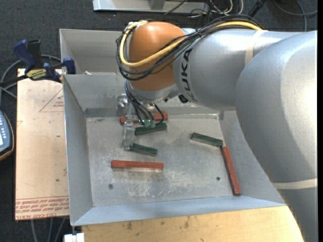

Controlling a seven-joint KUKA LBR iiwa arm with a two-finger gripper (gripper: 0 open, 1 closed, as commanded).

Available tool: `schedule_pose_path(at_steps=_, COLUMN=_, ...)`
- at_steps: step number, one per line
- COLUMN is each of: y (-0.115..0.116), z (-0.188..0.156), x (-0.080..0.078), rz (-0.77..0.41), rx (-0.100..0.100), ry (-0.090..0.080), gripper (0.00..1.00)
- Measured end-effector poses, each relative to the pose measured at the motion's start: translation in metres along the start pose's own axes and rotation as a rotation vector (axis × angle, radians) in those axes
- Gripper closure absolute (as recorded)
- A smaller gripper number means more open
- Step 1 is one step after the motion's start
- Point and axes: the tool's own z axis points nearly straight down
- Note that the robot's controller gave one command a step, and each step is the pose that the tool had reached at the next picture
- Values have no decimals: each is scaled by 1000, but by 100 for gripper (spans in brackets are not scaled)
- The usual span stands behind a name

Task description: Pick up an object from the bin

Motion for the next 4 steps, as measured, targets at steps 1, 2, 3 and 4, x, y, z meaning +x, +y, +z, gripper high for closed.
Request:
schedule_pose_path(at_steps=1, y=-133, z=51, x=72, rz=92, rx=4, ry=0, gripper=0)
schedule_pose_path(at_steps=2, y=-51, z=85, x=86, rz=6, rx=-4, ry=-12, gripper=0)
schedule_pose_path(at_steps=3, y=-55, z=84, x=85, rz=14, rx=-3, ry=-10, gripper=100)
schedule_pose_path(at_steps=4, y=-57, z=-51, x=116, rz=-11, rx=-2, ry=-15, gripper=100)
